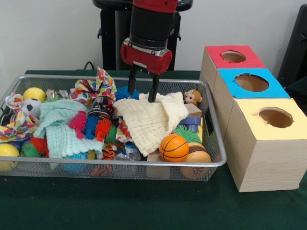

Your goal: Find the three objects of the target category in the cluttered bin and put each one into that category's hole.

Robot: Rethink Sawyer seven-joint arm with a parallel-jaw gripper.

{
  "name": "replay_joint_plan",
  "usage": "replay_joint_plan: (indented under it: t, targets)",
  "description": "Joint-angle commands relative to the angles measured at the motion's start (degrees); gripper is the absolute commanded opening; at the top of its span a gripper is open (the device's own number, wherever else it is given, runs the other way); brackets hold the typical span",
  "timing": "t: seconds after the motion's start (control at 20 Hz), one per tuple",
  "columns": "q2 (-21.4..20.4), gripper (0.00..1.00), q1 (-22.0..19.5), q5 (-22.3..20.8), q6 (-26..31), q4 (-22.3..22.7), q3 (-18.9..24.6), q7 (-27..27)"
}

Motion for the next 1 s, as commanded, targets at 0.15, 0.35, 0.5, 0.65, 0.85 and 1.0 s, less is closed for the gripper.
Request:
replay_joint_plan:
  t: [0.15, 0.35, 0.5, 0.65, 0.85, 1.0]
  targets:
    - [4.5, 1.0, -3.5, -4.7, 10.1, -8.6, 8.2, -5.1]
    - [5.7, 1.0, -4.1, -6.7, 14.6, -12.9, 8.8, -7.7]
    - [6.6, 1.0, -4.9, -8.2, 17.2, -16.1, 9.7, -9.1]
    - [8.0, 1.0, -6.2, -9.7, 18.3, -18.9, 11.1, -10.1]
    - [9.6, 1.0, -8.1, -11.6, 18.8, -22.1, 12.9, -10.8]
    - [9.9, 1.0, -9.3, -13.1, 18.2, -22.7, 13.9, -10.5]
